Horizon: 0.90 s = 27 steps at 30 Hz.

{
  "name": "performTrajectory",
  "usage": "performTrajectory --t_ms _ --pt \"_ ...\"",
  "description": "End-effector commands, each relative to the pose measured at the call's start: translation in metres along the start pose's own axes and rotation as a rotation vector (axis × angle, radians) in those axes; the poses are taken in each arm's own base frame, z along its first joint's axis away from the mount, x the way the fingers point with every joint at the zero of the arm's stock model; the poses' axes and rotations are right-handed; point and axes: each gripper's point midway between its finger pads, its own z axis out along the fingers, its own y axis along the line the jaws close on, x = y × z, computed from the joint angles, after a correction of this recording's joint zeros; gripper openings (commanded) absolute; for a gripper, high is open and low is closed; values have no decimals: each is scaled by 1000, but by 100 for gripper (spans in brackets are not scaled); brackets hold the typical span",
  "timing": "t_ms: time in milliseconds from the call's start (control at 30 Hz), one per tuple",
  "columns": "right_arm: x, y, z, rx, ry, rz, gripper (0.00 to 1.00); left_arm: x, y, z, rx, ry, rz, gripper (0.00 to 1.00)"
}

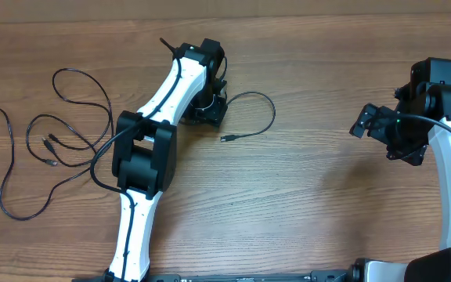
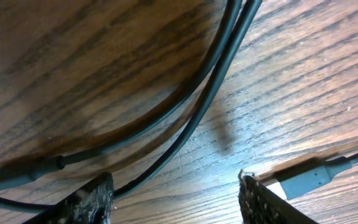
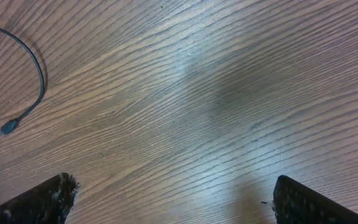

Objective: Untangle cables

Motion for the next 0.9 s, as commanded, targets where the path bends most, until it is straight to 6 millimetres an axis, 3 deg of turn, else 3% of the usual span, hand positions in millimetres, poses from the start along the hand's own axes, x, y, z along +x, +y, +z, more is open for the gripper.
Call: performTrajectory --t_ms 0,200,400,500,633,733,867 --pt "1 0 0 -6 1 1 100 -1 1 4 -6 -1 23 66" --pt "1 0 0 -6 3 1 100 -6 1 7 -6 -16 24 66" --pt "1 0 0 -5 4 1 100 11 6 29 -19 40 20 68" --pt "1 0 0 -6 1 1 100 24 6 32 -18 91 16 51" --pt "1 0 0 -6 1 1 100 35 5 31 -17 136 14 9" --pt "1 0 0 -6 1 1 100 36 5 28 -17 136 -25 4" --pt "1 0 0 -6 1 0 100 32 -2 3 13 78 -38 5"
